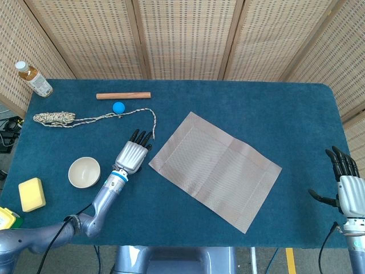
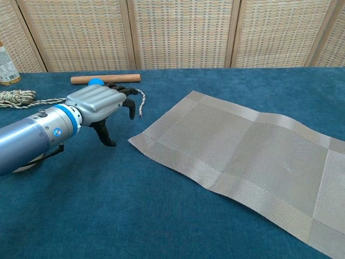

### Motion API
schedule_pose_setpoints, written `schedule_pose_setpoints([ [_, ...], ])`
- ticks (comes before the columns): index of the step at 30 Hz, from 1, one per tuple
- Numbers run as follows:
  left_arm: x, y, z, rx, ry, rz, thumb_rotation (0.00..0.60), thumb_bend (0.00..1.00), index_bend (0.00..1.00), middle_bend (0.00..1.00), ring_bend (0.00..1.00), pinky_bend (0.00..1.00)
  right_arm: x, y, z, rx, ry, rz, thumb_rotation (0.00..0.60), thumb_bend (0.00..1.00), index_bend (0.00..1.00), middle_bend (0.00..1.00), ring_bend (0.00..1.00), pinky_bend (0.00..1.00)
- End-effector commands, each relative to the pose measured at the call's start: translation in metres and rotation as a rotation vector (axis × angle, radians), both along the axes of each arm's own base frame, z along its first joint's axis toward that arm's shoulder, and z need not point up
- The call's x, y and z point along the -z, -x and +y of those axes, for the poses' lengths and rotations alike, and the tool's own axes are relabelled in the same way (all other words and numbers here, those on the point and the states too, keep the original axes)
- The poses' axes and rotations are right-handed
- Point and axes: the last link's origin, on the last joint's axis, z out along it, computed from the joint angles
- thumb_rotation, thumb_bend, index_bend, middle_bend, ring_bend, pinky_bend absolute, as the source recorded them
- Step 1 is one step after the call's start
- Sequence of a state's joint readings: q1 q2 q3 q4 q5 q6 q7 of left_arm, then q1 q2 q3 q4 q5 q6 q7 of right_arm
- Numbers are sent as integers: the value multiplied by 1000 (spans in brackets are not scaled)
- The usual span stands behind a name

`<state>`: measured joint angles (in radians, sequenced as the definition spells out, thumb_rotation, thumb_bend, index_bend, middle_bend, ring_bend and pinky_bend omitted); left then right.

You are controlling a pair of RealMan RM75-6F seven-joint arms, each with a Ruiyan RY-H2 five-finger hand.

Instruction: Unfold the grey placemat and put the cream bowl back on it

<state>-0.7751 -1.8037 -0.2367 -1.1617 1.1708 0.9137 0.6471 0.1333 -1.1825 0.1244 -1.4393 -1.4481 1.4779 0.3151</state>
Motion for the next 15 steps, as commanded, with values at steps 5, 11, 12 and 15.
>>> schedule_pose_setpoints([
  [5,20,-11,5,18,15,-9,600,136,358,0,0,0,-2,4,-3,15,6,-14,600,198,0,0,0,0],
  [11,30,-20,9,41,11,-5,600,146,402,0,0,0,-4,5,-4,18,12,-23,600,198,0,0,0,0],
  [12,32,-23,9,45,10,-15,600,150,406,0,0,0,-4,5,-4,19,12,-26,600,198,0,0,0,0],
  [15,36,-27,8,55,11,-26,600,200,419,0,0,0,-5,6,-4,22,11,-29,600,198,0,0,0,0],
])
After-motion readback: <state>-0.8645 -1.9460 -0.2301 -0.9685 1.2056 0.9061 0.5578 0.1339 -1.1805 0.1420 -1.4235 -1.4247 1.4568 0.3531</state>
